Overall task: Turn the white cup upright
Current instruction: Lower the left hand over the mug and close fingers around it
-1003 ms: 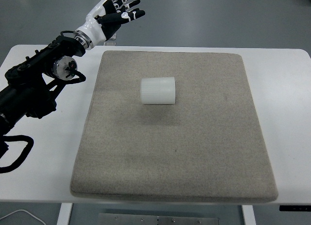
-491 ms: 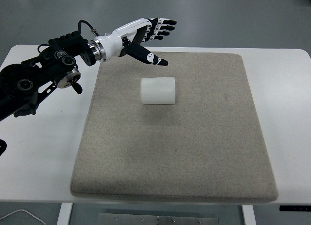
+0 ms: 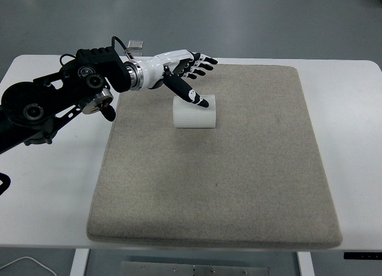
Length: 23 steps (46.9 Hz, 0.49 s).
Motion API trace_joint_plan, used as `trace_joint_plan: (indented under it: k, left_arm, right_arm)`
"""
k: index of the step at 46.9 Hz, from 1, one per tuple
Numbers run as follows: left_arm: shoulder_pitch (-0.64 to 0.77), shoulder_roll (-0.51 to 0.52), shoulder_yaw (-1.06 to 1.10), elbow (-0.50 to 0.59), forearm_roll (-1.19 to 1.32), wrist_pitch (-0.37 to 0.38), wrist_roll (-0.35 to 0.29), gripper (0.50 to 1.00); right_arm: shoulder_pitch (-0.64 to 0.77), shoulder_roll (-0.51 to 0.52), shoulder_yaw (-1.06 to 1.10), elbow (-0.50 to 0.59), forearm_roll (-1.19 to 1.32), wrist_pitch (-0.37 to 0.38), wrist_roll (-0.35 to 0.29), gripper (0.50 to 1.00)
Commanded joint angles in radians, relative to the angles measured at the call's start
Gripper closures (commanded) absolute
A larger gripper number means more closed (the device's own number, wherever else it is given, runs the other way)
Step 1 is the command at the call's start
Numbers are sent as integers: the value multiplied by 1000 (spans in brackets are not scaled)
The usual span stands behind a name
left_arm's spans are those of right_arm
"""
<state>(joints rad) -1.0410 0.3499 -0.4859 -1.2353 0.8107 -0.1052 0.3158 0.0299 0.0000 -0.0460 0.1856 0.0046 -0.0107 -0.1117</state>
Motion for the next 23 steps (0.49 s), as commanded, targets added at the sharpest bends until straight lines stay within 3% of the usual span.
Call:
trace_joint_plan:
  k: [1, 23]
  left_arm:
    - [-7, -8, 26, 5, 22, 4, 6, 508]
    - [-5, -84, 82, 50, 248, 62, 5, 519]
  right_arm:
    - [-1, 0, 0, 0, 0, 0, 0, 570]
    - [-1, 0, 0, 0, 0, 0, 0, 570]
